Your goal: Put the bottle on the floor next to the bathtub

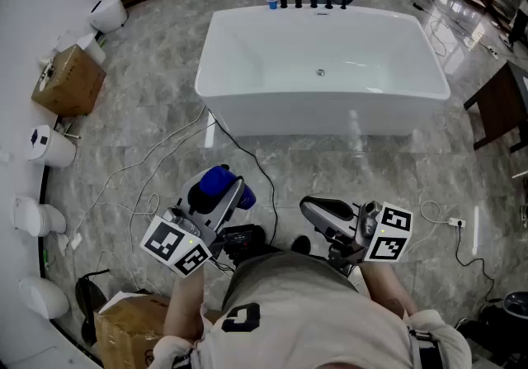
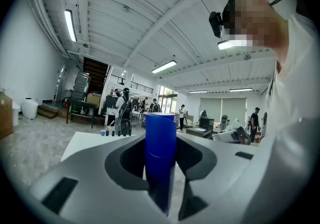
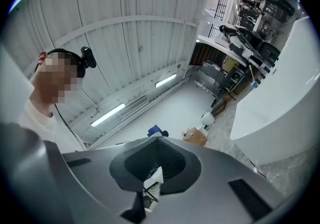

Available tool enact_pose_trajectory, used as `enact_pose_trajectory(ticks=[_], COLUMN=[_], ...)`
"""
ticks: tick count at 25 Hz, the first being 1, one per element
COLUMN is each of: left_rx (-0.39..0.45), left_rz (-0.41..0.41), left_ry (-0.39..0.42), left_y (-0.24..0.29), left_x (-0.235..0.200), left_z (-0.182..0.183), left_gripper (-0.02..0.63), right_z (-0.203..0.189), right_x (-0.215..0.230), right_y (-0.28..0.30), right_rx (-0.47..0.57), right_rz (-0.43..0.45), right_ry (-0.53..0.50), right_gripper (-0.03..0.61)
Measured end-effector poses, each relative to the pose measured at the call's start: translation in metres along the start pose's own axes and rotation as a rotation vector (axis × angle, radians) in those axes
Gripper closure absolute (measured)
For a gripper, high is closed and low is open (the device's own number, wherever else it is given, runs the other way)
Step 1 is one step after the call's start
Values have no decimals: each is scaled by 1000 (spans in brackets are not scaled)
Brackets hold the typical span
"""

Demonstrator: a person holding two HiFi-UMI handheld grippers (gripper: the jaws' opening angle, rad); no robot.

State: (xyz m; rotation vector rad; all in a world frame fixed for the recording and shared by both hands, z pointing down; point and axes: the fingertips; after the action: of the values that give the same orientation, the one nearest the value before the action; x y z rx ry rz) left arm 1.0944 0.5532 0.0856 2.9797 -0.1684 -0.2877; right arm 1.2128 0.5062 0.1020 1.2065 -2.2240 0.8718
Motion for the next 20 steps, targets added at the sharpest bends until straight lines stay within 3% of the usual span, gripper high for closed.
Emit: enact_pose_trajectory(ticks=[7,13,20], left_rx=[24,51,99], left_rz=[65,114,148], left_ry=[29,-7,-32], left_y=[-4,-17,-45], left_x=[-15,-42,-101], left_z=[14,16,14], left_gripper=[420,420,420], right_z=[2,-6,-29], right_x=[11,10,20], right_y=[4,23,67], right_rx=[-44,-111,-200], right_rz=[18,43,7], right_ry=[-12,-48,-77], right_gripper=[551,549,551])
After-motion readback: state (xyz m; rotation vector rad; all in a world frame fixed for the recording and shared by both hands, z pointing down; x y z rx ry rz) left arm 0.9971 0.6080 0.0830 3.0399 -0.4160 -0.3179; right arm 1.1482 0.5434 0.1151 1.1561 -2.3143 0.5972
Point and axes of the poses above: the fingertips, and each gripper's own axes: y forward along the fingers, x to its right, z out of its top, and after that the axes turned 7 degrees about z, right-handed
